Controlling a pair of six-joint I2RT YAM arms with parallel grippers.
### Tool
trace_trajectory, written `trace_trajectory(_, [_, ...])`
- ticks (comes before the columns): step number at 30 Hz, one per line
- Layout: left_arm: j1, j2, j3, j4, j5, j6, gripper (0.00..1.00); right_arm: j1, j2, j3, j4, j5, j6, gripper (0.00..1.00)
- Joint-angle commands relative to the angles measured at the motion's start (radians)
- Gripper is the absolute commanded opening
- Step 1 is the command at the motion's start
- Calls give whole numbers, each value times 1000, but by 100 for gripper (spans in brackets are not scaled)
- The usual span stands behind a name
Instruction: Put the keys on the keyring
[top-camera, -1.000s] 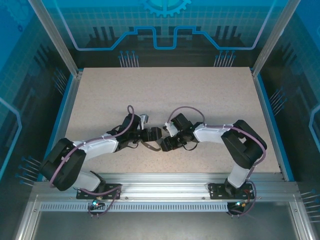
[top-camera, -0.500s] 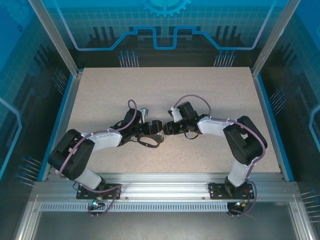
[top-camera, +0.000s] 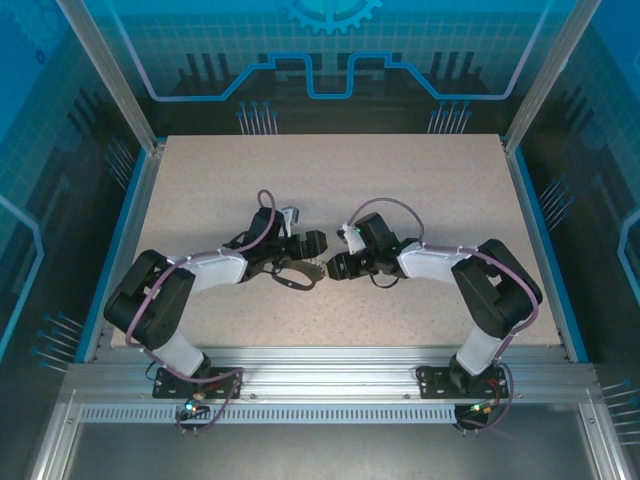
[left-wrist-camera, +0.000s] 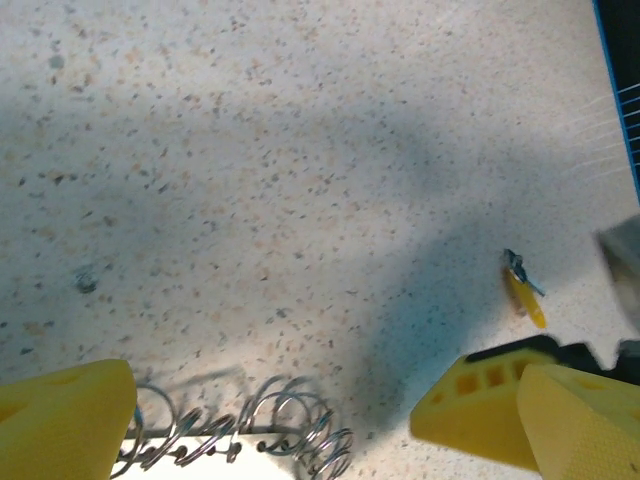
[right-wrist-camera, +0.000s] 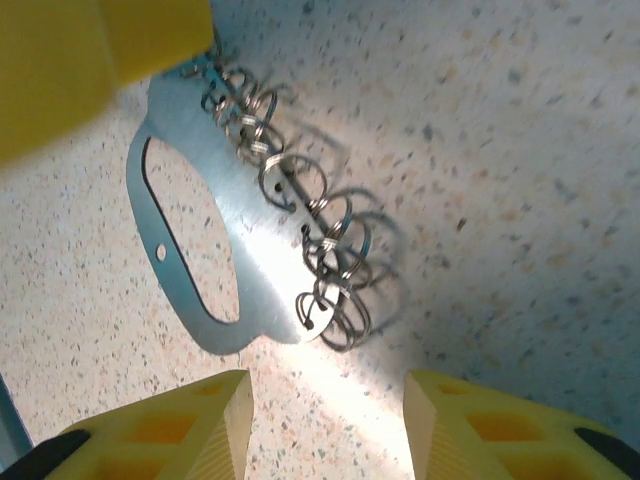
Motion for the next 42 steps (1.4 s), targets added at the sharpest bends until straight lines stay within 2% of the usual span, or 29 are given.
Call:
trace_trajectory(1, [9, -53, 29, -26, 44, 19, 99, 21, 6, -3, 12, 10, 0, 45])
trace_trajectory(14, [9, -170, 1, -62, 43, -6, 99, 47, 90, 64, 27, 7, 10, 43])
trace_trajectory(28, [9, -191, -6, -68, 38, -3, 99, 75, 71, 58, 23, -13, 14, 30])
trace_trajectory(32, [9, -198, -11, -68, 38, -3, 99, 65, 50, 38, 22, 14, 22, 32])
trace_trajectory(35, [9, -202, -14, -68, 37, -3, 99, 49, 44, 8, 23, 24, 31, 40])
trace_trajectory(37, [9, -204, -15, -68, 37, -2, 99, 41, 48, 6, 23, 23, 32, 42])
trace_trajectory(42, [9, -204, -20, -64, 37, -6, 99, 39, 73, 24, 23, 13, 34, 43])
